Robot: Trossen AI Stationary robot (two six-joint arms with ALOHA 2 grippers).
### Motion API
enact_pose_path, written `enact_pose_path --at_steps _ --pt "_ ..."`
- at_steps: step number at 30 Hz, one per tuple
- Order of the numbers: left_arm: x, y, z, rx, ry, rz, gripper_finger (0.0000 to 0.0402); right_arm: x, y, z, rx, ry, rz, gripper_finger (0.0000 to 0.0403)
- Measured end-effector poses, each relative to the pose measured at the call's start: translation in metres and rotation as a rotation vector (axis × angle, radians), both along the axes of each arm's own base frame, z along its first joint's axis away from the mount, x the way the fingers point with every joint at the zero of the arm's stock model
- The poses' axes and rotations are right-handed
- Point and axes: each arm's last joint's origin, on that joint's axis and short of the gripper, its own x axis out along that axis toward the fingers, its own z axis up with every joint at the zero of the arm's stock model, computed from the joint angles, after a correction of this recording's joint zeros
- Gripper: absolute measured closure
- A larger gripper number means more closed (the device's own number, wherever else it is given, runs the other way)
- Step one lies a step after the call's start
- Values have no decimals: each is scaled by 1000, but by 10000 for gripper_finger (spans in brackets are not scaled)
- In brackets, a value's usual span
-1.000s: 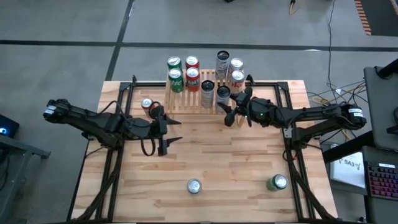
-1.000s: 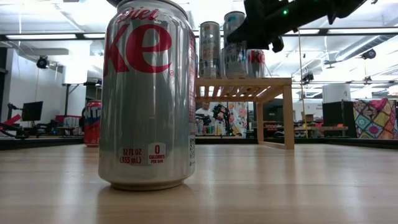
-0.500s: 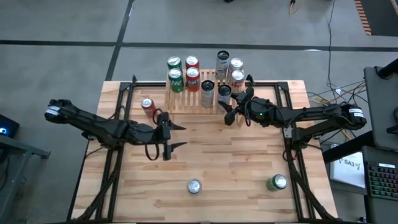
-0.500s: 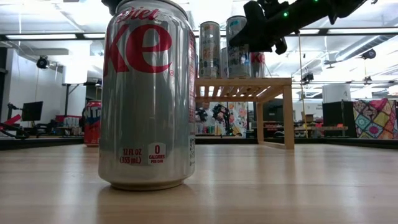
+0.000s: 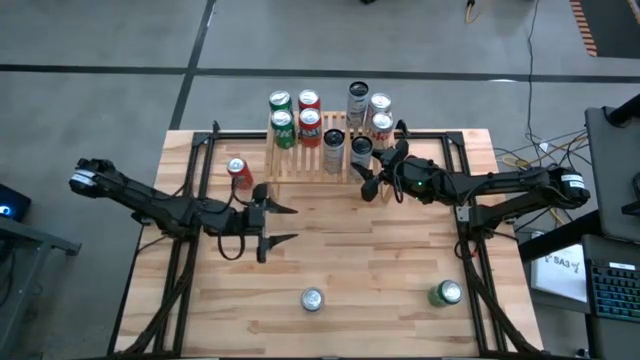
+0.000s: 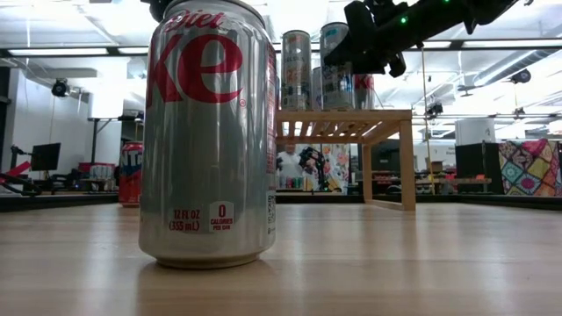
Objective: Place canned beverage on shelf
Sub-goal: Put the white blue soda can aligned with other white blue soda can on the shelf
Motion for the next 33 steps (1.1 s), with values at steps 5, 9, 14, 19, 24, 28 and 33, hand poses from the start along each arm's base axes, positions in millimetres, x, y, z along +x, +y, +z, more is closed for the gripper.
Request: enact_pose_path --at_steps 5,9,14,19,24,28,33 --pt "-1 1 0 1 -16 0 148 0 0 0 0 1 0 151" --pt "-1 0 0 -1 -18 0 148 0 0 0 0 1 1 148" --pt "-1 0 0 14 -18 -1 148 0 0 0 5 -2 0 136" --pt "-1 0 1 35 -20 -3 148 0 0 0 5 -2 1 121" --pt "-1 1 1 37 -20 -3 148 0 0 -1 6 5 3 114" --pt "-1 1 1 37 -22 -1 148 0 0 0 12 -3 2 113" --pt "-1 1 3 28 -27 4 148 0 0 -1 13 -4 1 105"
